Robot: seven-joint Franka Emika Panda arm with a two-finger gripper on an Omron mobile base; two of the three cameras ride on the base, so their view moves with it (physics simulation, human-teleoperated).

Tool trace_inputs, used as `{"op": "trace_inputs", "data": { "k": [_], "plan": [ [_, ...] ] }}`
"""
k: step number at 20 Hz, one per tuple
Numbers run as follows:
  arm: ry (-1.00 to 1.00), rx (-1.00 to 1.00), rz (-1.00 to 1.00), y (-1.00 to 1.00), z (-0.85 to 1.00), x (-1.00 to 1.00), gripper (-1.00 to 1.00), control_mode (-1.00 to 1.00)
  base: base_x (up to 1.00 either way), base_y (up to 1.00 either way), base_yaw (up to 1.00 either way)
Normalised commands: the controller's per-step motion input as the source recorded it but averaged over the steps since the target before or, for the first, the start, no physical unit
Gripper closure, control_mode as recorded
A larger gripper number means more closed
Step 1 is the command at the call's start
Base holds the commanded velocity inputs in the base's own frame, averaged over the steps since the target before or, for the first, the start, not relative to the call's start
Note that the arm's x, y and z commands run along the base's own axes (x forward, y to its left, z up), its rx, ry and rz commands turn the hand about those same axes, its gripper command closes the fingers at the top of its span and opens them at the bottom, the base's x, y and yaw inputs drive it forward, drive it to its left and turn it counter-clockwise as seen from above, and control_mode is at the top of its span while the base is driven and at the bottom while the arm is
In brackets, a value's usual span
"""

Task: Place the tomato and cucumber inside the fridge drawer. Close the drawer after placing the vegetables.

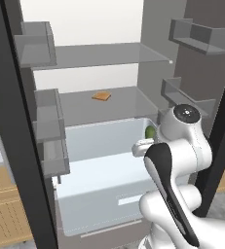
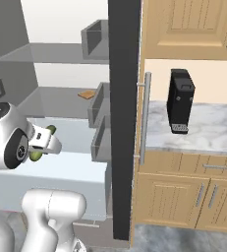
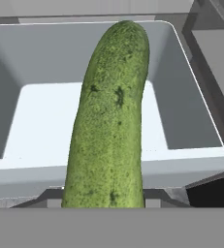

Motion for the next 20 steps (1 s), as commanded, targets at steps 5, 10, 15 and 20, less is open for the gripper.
{"op": "trace_inputs", "data": {
  "k": [5, 10, 15, 20],
  "plan": [
    [0.00, 0.00, 0.03, 0.00, -0.02, 0.00, 1.00, -1.00, 0.02, 0.00, 0.12],
    [0.03, 0.01, 0.09, 0.00, -0.18, 0.21, 1.00, -1.00, 0.00, 0.00, 0.00],
    [0.18, 0.00, 0.05, 0.29, -0.34, 0.70, 1.00, -1.00, 0.00, 0.00, 0.00],
    [0.19, -0.03, 0.03, 0.40, -0.41, 0.90, 1.00, -1.00, 0.00, 0.00, 0.00]
  ]
}}
